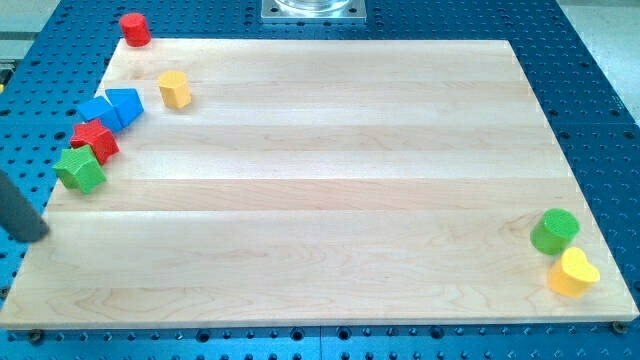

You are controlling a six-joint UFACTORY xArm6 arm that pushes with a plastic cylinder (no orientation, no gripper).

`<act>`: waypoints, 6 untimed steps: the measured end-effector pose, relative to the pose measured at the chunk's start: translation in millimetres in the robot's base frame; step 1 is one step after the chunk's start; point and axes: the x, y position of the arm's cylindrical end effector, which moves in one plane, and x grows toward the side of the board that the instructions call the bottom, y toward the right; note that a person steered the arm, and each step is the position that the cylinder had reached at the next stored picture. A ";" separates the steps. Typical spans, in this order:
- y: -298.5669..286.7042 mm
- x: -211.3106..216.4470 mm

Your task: Move the green star to the center of the board

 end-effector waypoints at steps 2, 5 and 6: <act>5.5 -60.5; 127.6 -58.5; 217.1 -58.4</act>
